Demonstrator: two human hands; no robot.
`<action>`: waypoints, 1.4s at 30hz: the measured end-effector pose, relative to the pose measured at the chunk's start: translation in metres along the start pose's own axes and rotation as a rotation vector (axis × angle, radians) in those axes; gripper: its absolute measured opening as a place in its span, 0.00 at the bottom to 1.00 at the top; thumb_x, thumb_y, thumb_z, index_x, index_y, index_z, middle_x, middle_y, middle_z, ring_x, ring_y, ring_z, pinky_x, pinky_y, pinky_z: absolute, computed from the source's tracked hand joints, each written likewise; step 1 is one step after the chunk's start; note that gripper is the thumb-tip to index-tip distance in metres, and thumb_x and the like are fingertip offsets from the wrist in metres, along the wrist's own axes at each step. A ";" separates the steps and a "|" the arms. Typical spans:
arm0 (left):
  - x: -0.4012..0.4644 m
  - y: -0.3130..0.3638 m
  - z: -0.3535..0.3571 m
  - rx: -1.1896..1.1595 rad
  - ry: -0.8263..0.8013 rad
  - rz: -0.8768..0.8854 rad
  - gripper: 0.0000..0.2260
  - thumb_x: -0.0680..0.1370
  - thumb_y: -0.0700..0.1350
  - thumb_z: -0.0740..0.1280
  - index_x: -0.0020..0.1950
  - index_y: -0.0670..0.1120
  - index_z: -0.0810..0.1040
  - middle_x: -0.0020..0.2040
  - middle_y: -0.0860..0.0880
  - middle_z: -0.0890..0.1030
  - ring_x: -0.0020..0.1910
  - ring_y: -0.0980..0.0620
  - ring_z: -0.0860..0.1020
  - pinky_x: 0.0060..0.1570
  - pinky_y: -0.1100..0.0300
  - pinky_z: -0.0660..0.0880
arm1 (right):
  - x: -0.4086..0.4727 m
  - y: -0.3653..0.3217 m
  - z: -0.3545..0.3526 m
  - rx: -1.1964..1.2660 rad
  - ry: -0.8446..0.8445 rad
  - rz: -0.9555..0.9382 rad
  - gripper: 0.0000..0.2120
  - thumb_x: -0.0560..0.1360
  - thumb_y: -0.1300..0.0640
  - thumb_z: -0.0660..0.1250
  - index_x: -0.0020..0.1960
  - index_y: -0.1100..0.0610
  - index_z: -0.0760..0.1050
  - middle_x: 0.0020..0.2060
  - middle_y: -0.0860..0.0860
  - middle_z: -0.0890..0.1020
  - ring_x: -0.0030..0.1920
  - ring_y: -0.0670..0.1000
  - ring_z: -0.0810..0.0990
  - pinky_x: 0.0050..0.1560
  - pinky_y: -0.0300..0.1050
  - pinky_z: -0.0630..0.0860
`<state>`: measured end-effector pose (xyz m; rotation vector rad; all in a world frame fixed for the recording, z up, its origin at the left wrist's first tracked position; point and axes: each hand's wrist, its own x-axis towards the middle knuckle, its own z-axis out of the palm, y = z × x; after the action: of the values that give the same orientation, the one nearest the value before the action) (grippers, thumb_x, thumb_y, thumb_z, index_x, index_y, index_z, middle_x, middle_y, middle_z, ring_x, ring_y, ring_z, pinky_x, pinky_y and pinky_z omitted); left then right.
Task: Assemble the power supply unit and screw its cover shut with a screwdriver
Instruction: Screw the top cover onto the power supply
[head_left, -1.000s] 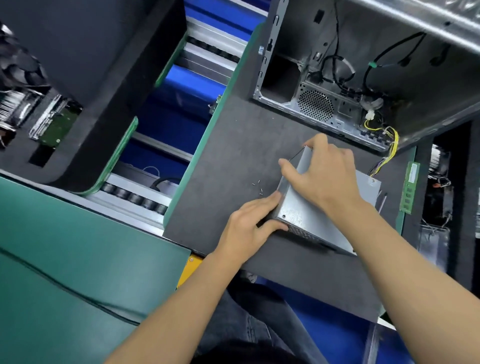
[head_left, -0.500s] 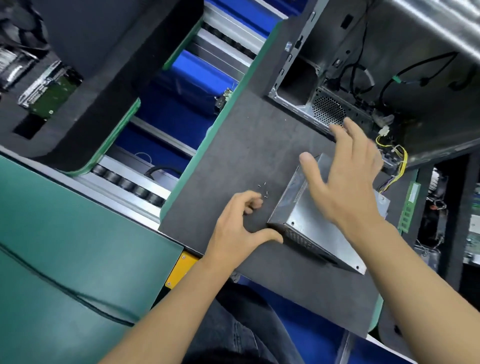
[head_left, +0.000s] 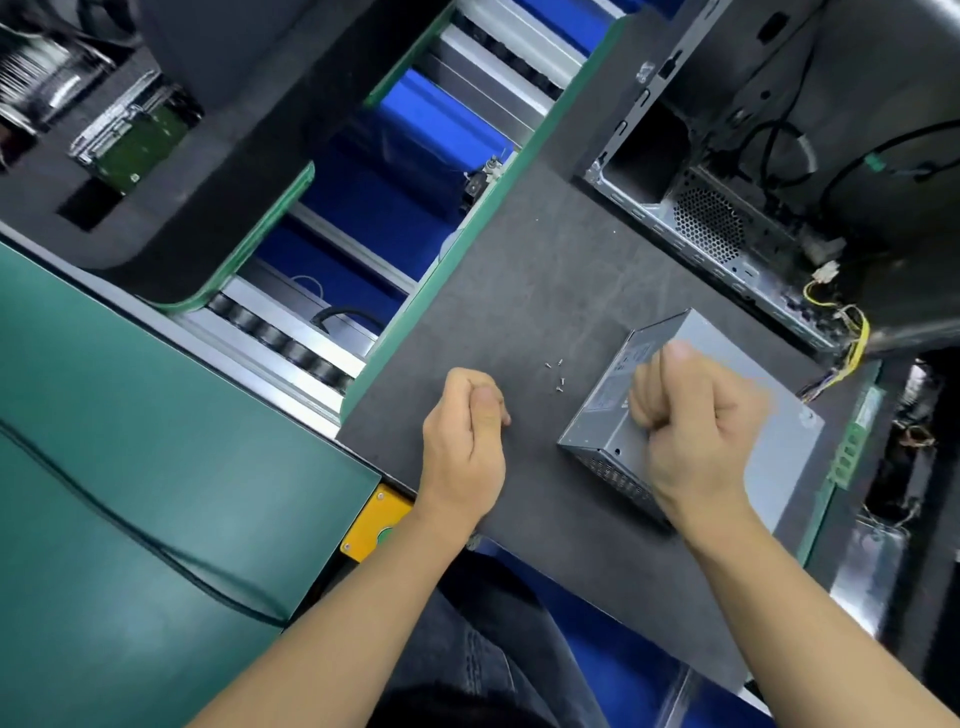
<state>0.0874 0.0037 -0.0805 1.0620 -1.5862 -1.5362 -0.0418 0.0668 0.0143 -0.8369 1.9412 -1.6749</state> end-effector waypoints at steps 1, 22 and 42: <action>0.000 0.001 0.000 -0.003 -0.004 0.005 0.10 0.83 0.49 0.52 0.45 0.53 0.69 0.36 0.49 0.76 0.36 0.53 0.75 0.41 0.64 0.71 | 0.004 -0.004 -0.002 0.064 0.003 -0.003 0.24 0.80 0.55 0.58 0.28 0.56 0.53 0.24 0.48 0.56 0.26 0.47 0.54 0.29 0.43 0.52; -0.001 0.006 0.019 0.327 -0.438 0.379 0.27 0.70 0.49 0.77 0.66 0.38 0.79 0.63 0.49 0.80 0.61 0.53 0.78 0.67 0.64 0.70 | 0.024 -0.026 -0.029 -0.022 0.222 0.071 0.26 0.77 0.55 0.65 0.30 0.59 0.53 0.26 0.55 0.57 0.29 0.55 0.56 0.30 0.49 0.56; 0.004 -0.009 0.008 0.453 -0.314 0.525 0.17 0.71 0.53 0.78 0.55 0.45 0.85 0.54 0.53 0.85 0.56 0.53 0.80 0.59 0.54 0.72 | -0.002 -0.008 -0.016 -0.086 0.015 0.085 0.21 0.79 0.49 0.62 0.30 0.52 0.60 0.26 0.46 0.63 0.28 0.53 0.60 0.31 0.49 0.59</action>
<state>0.0790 0.0041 -0.0906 0.5547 -2.2825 -1.0403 -0.0498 0.0792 0.0250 -0.7640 2.0423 -1.5631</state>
